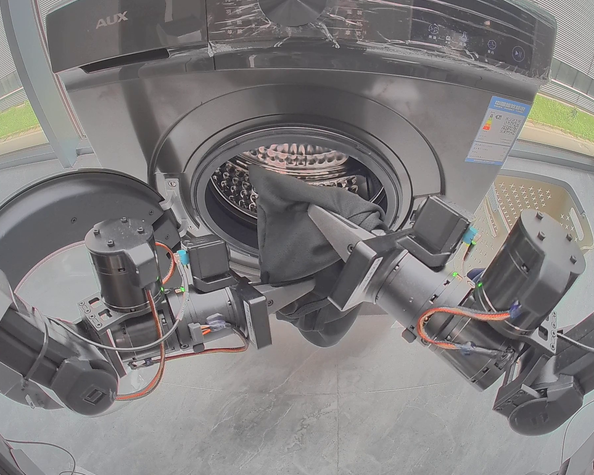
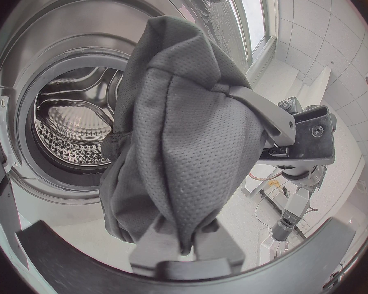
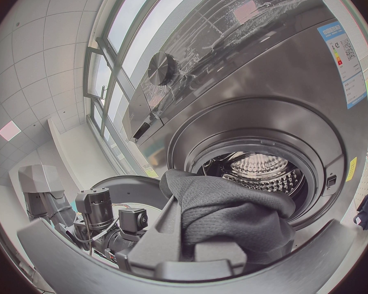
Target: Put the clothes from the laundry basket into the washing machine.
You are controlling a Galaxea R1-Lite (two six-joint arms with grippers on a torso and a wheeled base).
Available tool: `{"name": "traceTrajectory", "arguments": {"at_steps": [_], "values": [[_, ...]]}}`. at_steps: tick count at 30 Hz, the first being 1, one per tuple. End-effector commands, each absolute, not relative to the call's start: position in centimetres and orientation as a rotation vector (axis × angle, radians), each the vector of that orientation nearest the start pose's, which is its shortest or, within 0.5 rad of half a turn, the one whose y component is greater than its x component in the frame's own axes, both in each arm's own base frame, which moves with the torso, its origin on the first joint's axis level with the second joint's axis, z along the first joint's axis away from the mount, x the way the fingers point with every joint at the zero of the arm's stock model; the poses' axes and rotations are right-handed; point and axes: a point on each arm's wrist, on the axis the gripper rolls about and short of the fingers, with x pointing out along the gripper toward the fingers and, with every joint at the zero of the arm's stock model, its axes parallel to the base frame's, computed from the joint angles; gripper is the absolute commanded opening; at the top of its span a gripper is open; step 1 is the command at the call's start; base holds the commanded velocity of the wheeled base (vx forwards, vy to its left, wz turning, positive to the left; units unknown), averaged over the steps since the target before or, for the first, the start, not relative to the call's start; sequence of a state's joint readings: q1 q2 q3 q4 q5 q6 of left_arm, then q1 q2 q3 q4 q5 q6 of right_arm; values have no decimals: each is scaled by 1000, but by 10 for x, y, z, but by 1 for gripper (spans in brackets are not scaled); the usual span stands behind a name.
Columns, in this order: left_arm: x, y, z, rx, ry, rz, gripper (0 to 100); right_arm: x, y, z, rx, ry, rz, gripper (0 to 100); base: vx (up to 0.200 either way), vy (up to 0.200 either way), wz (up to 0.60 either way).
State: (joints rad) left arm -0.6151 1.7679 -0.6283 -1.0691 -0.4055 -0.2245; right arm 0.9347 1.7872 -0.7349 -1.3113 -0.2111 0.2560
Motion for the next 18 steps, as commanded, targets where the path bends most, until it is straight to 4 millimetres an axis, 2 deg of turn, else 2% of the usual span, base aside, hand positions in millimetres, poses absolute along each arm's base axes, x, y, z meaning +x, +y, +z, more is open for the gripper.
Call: {"name": "traceTrajectory", "arguments": {"at_steps": [1,6,12,15,16,18], "values": [[241,-181,161,-197,180,-1003,0,191,251,204,387,-128,748,0,0,0,0],[241,-180,164,-197,167,-992,0,191,251,202,385,-120,751,0,0,0,0],[229,-180,177,-204,117,-1015,0,192,249,190,364,-89,747,0,0,0,0],[227,-179,176,-203,122,-1018,0,192,250,189,366,-93,749,0,0,0,0],[227,-179,176,-203,124,-1018,0,192,250,189,366,-93,749,100,0,0,0],[227,-178,175,-203,126,-1017,0,193,251,188,363,-89,747,100,0,0,0]]}}
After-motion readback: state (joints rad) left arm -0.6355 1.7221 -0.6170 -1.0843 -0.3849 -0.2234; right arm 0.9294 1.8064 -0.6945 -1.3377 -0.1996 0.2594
